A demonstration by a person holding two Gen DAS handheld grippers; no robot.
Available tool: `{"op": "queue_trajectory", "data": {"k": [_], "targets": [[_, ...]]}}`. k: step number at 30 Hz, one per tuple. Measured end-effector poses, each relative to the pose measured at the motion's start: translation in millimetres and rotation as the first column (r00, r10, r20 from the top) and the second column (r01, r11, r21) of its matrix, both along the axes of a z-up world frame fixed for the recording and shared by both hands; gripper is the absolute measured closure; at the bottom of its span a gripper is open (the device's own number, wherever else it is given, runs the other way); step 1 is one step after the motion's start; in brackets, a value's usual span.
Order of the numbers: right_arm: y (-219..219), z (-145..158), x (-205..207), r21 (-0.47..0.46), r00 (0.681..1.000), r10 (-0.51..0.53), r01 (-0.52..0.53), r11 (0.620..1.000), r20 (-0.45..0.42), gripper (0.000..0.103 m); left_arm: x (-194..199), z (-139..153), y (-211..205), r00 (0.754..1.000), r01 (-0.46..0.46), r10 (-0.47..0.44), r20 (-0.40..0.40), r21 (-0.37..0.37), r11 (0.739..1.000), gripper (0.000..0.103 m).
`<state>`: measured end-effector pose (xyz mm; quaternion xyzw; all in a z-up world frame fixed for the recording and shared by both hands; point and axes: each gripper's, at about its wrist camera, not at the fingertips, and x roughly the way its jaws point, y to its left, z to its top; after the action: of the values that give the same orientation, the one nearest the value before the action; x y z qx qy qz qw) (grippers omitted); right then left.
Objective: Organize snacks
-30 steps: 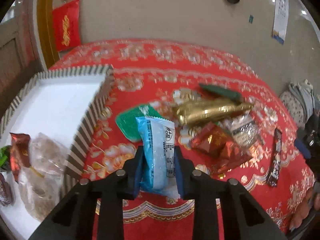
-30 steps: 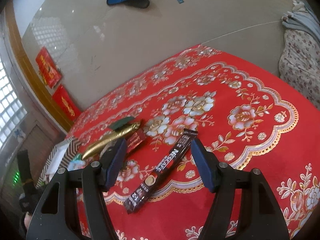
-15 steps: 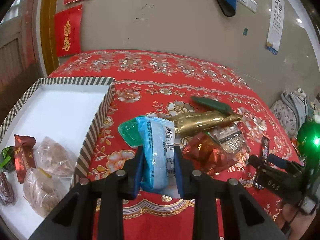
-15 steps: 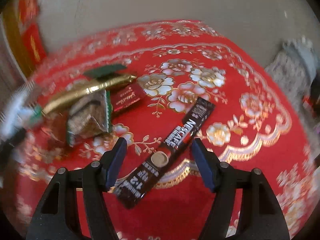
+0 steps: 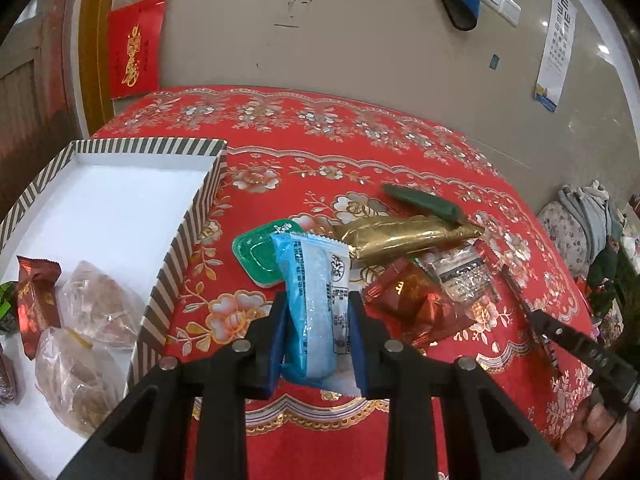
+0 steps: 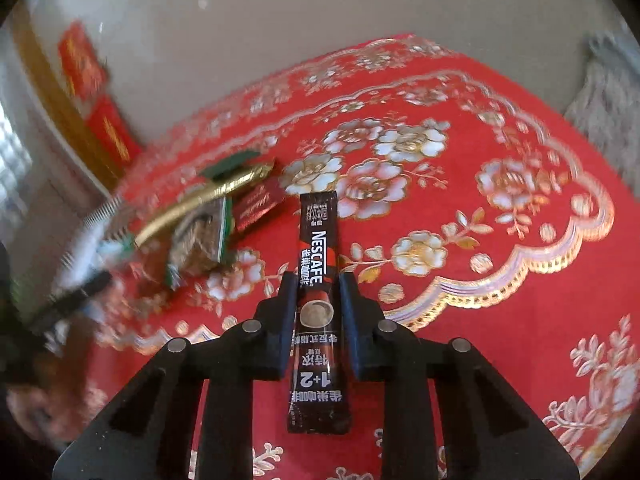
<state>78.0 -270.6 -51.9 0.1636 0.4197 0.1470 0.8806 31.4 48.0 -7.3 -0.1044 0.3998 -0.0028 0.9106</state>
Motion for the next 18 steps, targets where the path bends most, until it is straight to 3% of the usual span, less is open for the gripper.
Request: {"op": "queue_trajectory", "data": {"k": [2, 8, 13, 14, 16, 18], "targets": [[-8, 1, -4, 0.064, 1.0, -0.012, 0.01, 0.998, 0.027, 0.082, 1, -1, 0, 1.0, 0.002, -0.002, -0.003, 0.002, 1.0, 0.073], [6, 19, -21, 0.049, 0.988, 0.035, -0.043, 0.998, 0.153, 0.086, 3, -6, -1, 1.0, 0.002, -0.002, -0.022, 0.003, 1.0, 0.073], [8, 12, -8, 0.007, 0.997, 0.023, -0.024, 1.0, 0.079, 0.086, 4, -7, -1, 1.0, 0.002, -0.002, -0.026, 0.002, 1.0, 0.073], [7, 10, -4, -0.007, 0.998, 0.01, -0.009, 1.0, 0.062, 0.084, 4, -7, -1, 1.0, 0.003, -0.003, -0.026, 0.002, 1.0, 0.073], [11, 6, 3, -0.047, 1.0, 0.019, -0.018, 0.999, 0.024, 0.056, 4, -7, -1, 1.0, 0.009, -0.009, -0.028, 0.002, 1.0, 0.073], [17, 6, 5, -0.098, 0.999, 0.037, -0.035, 0.995, 0.016, 0.056, 4, -7, -3, 1.0, 0.011, -0.011, -0.027, 0.005, 1.0, 0.073]]}}
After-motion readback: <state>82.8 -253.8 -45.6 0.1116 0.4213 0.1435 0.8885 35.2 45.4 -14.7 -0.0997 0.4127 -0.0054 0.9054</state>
